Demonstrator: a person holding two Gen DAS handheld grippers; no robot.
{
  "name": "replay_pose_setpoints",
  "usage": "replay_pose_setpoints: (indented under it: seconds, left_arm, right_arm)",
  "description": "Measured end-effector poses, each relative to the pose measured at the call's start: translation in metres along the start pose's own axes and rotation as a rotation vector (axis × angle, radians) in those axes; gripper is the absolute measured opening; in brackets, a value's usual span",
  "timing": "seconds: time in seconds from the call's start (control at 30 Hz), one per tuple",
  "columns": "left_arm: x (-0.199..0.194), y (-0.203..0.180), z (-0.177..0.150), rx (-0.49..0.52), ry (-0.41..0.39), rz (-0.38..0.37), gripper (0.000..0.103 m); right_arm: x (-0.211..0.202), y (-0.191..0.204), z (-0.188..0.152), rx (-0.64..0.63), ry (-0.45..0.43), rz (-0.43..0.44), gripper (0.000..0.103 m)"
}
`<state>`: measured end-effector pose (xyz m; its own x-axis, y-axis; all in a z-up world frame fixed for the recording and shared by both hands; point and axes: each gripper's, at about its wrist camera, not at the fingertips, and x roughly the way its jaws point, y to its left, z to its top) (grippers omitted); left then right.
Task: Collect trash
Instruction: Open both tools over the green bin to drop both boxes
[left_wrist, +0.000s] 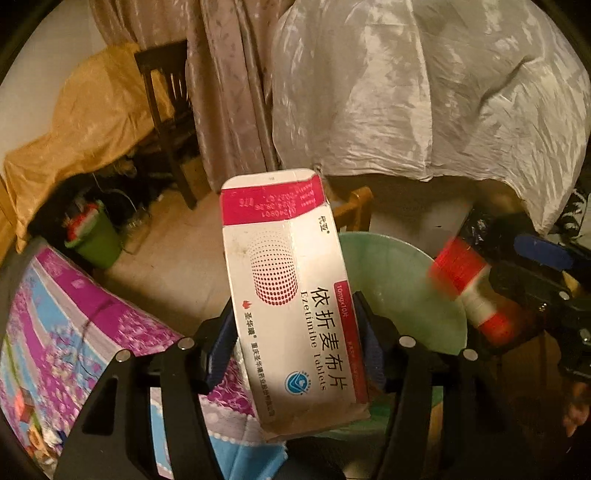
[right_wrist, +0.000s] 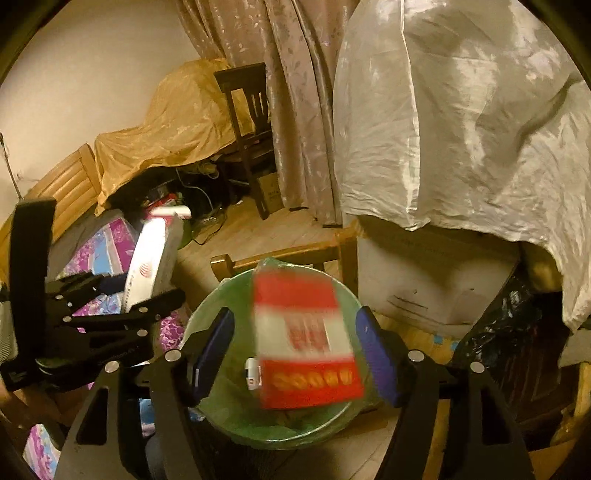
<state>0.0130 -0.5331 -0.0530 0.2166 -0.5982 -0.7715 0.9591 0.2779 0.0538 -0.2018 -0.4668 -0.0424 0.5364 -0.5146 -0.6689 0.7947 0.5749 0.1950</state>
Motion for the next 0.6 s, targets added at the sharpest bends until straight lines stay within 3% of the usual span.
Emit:
replay_pose_setpoints:
  seconds: [0.17, 0.6]
  left_arm:
    - [0.006, 0.008, -0.003, -0.051, 0.023, -0.037, 0.057]
    - [0.000, 0.013, -0.004, -0.074, 0.001, -0.034, 0.057]
  right_arm:
    - [0.000, -0.002, 0.000, 0.007, -0.009, 0.006, 0.069]
    - [-0.007, -0.003, 0.002, 0.017, -0.048, -0.017, 0.069]
